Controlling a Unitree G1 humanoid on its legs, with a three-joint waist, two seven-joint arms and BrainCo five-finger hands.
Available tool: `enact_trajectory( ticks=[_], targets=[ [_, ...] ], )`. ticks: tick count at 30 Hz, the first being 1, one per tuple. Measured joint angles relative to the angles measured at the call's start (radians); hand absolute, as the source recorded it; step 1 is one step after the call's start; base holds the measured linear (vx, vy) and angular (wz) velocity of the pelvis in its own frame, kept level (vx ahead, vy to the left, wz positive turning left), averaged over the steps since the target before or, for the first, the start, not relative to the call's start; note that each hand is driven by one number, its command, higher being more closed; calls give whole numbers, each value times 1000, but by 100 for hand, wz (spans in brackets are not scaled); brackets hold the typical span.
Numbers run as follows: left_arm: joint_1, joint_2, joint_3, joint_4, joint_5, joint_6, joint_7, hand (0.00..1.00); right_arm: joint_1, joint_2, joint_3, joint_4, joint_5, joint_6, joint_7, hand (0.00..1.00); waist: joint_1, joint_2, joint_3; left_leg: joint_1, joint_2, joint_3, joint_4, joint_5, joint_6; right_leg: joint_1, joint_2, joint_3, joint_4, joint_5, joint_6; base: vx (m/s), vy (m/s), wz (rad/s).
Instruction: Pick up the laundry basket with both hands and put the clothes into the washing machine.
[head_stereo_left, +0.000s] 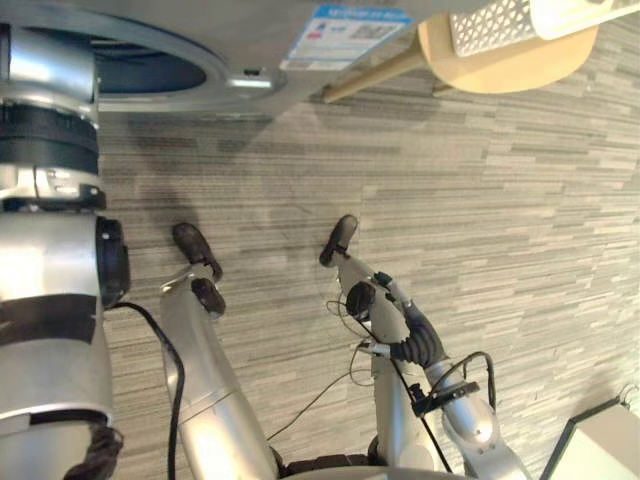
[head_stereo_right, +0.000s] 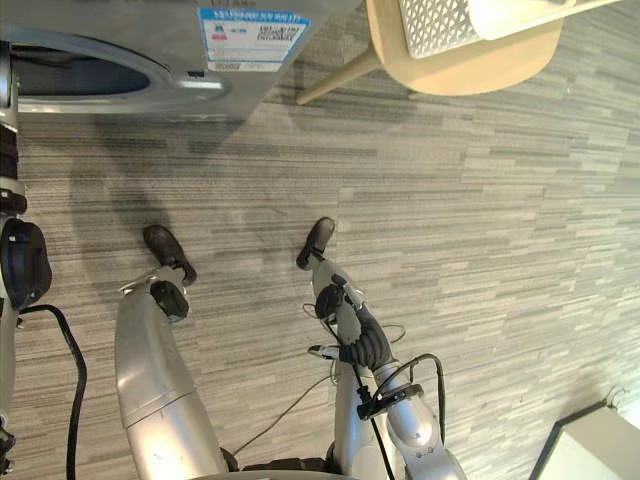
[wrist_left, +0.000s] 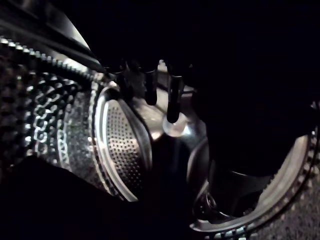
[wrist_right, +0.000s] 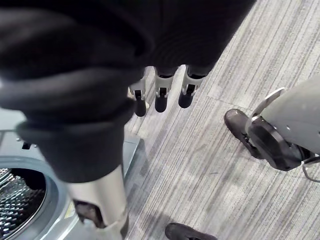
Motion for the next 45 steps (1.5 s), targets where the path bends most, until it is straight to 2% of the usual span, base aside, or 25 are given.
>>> enact_trajectory(
  ticks=[2, 7, 11, 14, 15, 17, 18, 20, 22, 24, 26, 32, 36, 39, 42, 45],
  targets=[
    [57, -7, 74, -24, -51, -3, 2, 0, -1, -13, 2, 33, 0, 2, 1, 0, 8, 2, -9, 39, -6, -3, -26, 10, -15, 35, 2, -2, -11, -7, -10, 52, -19, 19],
    [138, -25, 154, -45, -175, -12, 7, 0, -1, -35, 40, 62, 0, 18, 4, 0, 8, 3, -12, 93, -13, -21, -60, 29, -37, 92, -3, -30, -6, -28, -18, 58, -8, 19],
    [250, -58, 215, -106, -267, -48, 31, 0, 0, -33, 41, 68, 0, 19, 20, 0, 10, 3, -23, 130, -16, -26, -86, 40, -55, 115, -9, -43, 31, -66, -25, 62, -12, 16],
    [398, -76, 268, -166, -347, -85, 45, 0, 4, -30, 39, 66, 0, 19, 20, 0, 20, 13, -45, 157, -15, -42, -106, 50, -71, 133, -13, -58, 64, -103, -34, 88, -30, 20],
    [471, -96, 284, -204, -381, -101, 44, 0, 8, -29, 38, 66, 0, 19, 19, 0, 32, 16, -50, 175, -17, -46, -114, 53, -77, 144, -17, -62, 83, -121, -37, 87, -35, 31],
    [629, -124, 303, -294, -401, -119, 44, 0, 8, -29, 37, 62, -1, 19, 19, 0, 35, 17, -52, 210, -28, -54, -126, 57, -84, 169, -33, -68, 113, -153, -37, 81, -35, 35],
    [747, -150, 306, -354, -401, -129, 42, 0, 13, -29, 34, 54, -2, 21, 19, 0, 36, 26, -62, 223, -29, -57, -132, 57, -86, 182, -38, -75, 125, -166, -38, 62, -27, 26],
    [903, -201, 310, -424, -401, -131, 19, 0, 18, -28, 26, 35, -5, 26, 19, 0, 44, 41, -90, 226, -31, -59, -141, 60, -90, 187, -41, -81, 131, -177, -36, 54, -13, 16],
    [1074, -261, 325, -502, -401, -135, -13, 0, 17, -17, 9, 23, -9, 35, 17, 0, 62, 45, -91, 258, -33, -59, -154, 59, -91, 212, -43, -81, 139, -191, -32, 30, -4, 12],
    [1189, -300, 336, -557, -401, -141, -32, 0, 18, -5, -13, 23, -14, 45, 17, 0, 66, 50, -99, 260, -38, -68, -158, 57, -94, 217, -45, -83, 145, -206, -23, 5, -11, 15],
    [1272, -340, 337, -596, -401, -149, -49, 0, 17, 0, -33, 23, -17, 56, 15, 0, 86, 54, -101, 256, -42, -78, -158, 53, -91, 216, -44, -85, 145, -209, -21, -2, 1, 3],
    [1448, -474, 312, -727, -439, -168, -89, 0, -10, 12, -46, 11, -22, 62, 11, 0, 103, 57, -101, 213, -46, -116, -149, 53, -90, 216, -42, -118, 141, -209, -19, -8, 23, 8],
    [1507, -501, 277, -790, -483, -195, -111, 0, -35, 13, -45, 5, -22, 62, -5, 0, 113, 57, -101, 211, -55, -133, -143, 55, -94, 227, -43, -130, 151, -215, -20, 23, 8, 12],
    [1552, -517, 264, -808, -528, -222, -134, 0, -57, 19, -47, 51, -21, 60, -23, 0, 114, 66, -116, 226, -68, -156, -122, 47, -101, 256, -62, -147, 193, -252, -13, 52, -26, 28],
    [1632, -538, 236, -794, -550, -233, -157, 0, -109, 52, -54, 204, -21, 61, -26, 0, 116, 74, -122, 324, -79, -154, -108, 12, -109, 336, -91, -138, 253, -308, -4, 70, -57, 30],
    [1678, -585, 194, -680, -559, -242, -170, 0, -131, 80, -100, 392, -22, 64, -42, 0, 117, 110, -150, 479, -99, -134, -132, -15, -113, 466, -117, -129, 274, -353, 17, 66, -78, 33]
  ],
)
